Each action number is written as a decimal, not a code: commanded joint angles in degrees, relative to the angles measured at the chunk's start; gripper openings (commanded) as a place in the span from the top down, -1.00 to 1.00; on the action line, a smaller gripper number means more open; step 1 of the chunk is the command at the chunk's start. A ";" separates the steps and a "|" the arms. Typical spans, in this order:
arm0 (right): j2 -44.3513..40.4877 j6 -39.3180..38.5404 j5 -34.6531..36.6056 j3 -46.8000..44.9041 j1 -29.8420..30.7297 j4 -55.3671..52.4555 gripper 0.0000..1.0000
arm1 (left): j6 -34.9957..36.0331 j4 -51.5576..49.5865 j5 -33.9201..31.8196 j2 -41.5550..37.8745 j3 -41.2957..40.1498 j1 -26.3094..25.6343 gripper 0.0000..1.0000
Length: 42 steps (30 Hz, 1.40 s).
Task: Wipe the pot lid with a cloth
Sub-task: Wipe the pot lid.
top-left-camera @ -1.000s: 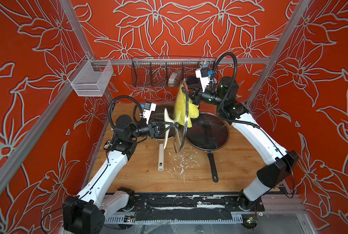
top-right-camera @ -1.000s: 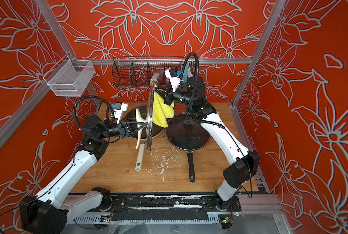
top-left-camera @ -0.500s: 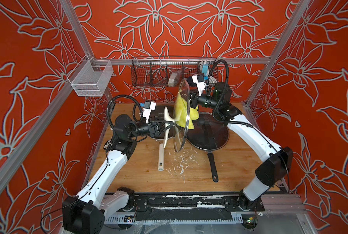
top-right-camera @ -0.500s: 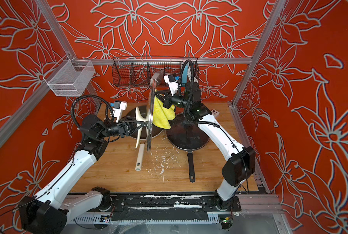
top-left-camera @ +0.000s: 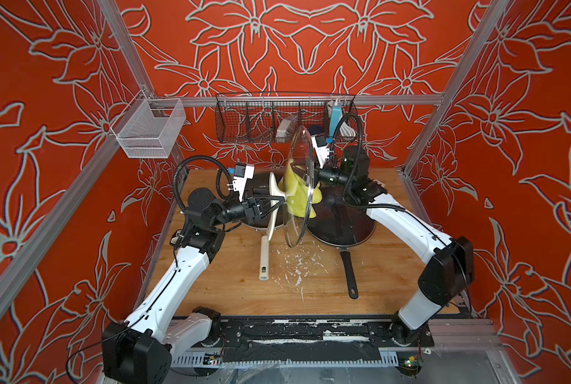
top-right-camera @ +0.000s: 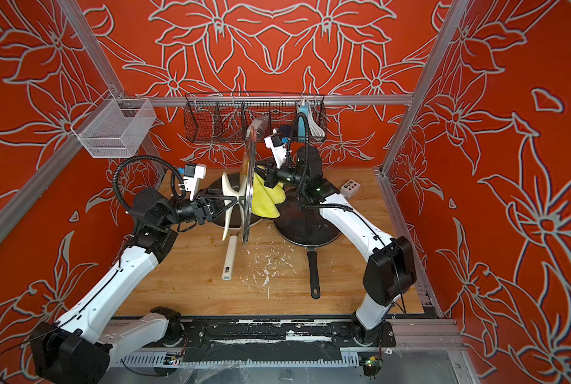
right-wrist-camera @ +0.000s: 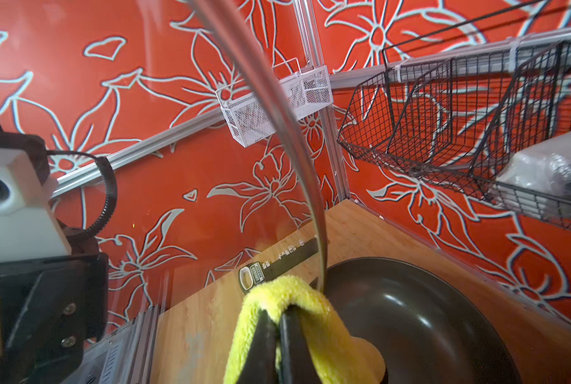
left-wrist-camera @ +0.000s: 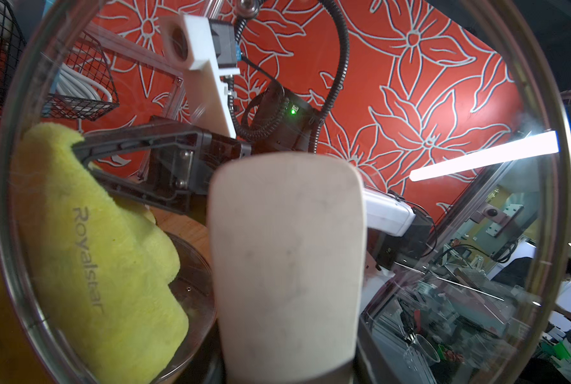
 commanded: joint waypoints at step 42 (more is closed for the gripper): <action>-25.89 11.87 -9.80 -10.45 5.82 -1.43 1.00 | 5.76 14.76 -8.13 -0.96 -2.17 -0.72 1.00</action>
